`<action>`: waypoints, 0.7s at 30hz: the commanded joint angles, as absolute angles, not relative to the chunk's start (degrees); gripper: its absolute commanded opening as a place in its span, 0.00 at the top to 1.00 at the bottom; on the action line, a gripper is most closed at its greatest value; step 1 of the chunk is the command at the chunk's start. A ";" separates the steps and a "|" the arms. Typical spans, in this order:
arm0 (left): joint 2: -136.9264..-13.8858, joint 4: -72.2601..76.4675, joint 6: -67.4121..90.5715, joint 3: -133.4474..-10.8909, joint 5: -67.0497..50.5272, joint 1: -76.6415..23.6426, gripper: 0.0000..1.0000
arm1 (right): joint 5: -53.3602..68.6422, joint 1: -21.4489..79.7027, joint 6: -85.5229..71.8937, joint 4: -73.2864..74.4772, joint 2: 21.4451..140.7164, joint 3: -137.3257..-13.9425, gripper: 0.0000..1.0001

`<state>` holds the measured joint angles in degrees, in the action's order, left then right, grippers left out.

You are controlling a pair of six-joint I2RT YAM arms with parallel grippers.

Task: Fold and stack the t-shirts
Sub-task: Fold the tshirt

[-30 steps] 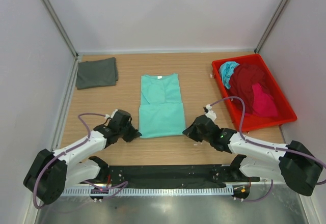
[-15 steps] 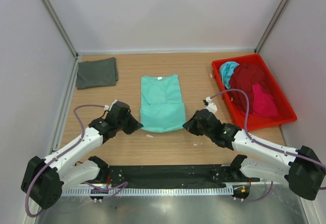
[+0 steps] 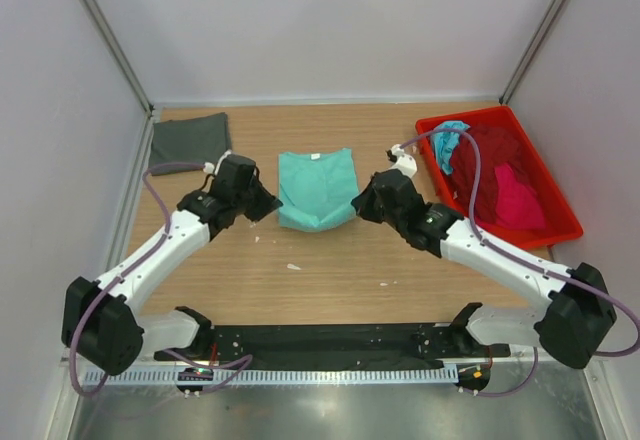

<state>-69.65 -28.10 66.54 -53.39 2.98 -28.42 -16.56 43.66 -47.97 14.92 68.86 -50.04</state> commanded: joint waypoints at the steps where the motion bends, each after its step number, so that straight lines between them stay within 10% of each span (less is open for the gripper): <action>1: -73.12 -26.20 63.20 -57.38 2.13 -24.54 1.00 | -14.34 39.56 -43.42 9.85 72.41 -54.13 0.99; 21: -95.36 -13.89 58.45 -78.74 -7.47 -16.17 1.00 | -0.79 27.07 -37.79 -2.19 89.90 -67.58 0.99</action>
<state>-93.86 -19.42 59.55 -74.91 -4.97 -17.34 -2.90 28.36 -39.35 3.51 88.25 -63.33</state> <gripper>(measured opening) 0.006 0.026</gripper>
